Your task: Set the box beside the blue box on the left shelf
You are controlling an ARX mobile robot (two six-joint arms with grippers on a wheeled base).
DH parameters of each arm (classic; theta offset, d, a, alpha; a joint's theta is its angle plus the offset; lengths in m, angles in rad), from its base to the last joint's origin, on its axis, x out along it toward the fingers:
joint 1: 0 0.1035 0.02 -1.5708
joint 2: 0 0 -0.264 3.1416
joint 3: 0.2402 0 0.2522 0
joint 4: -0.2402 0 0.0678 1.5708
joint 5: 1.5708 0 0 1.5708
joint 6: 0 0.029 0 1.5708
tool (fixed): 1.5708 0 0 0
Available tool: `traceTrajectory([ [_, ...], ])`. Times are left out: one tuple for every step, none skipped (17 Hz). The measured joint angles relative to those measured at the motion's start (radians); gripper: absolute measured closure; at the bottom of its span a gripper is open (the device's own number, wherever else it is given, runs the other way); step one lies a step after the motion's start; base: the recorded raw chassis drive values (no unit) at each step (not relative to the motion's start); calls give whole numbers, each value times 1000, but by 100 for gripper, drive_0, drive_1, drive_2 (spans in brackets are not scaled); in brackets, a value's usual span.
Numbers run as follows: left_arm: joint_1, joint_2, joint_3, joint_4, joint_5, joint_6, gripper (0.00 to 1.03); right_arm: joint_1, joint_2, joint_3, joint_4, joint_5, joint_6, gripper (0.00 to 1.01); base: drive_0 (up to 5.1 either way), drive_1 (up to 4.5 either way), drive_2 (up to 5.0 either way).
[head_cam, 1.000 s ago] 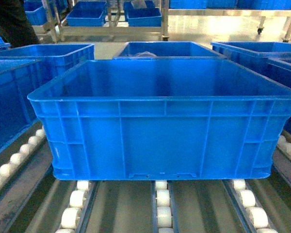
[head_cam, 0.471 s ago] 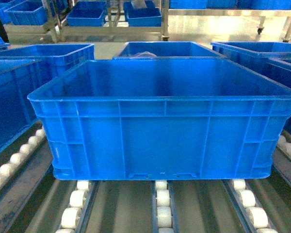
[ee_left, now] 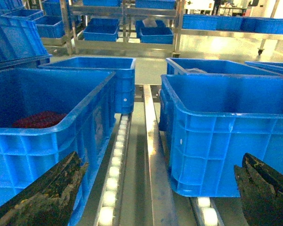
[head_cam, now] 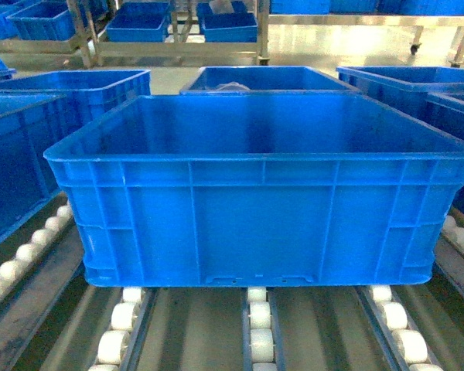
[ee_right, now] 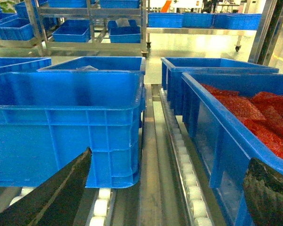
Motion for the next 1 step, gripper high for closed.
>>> traceTrajectory([
  [0,0,0,0,0,0,5,0,0,0,0,0,0,3,0,0,0],
])
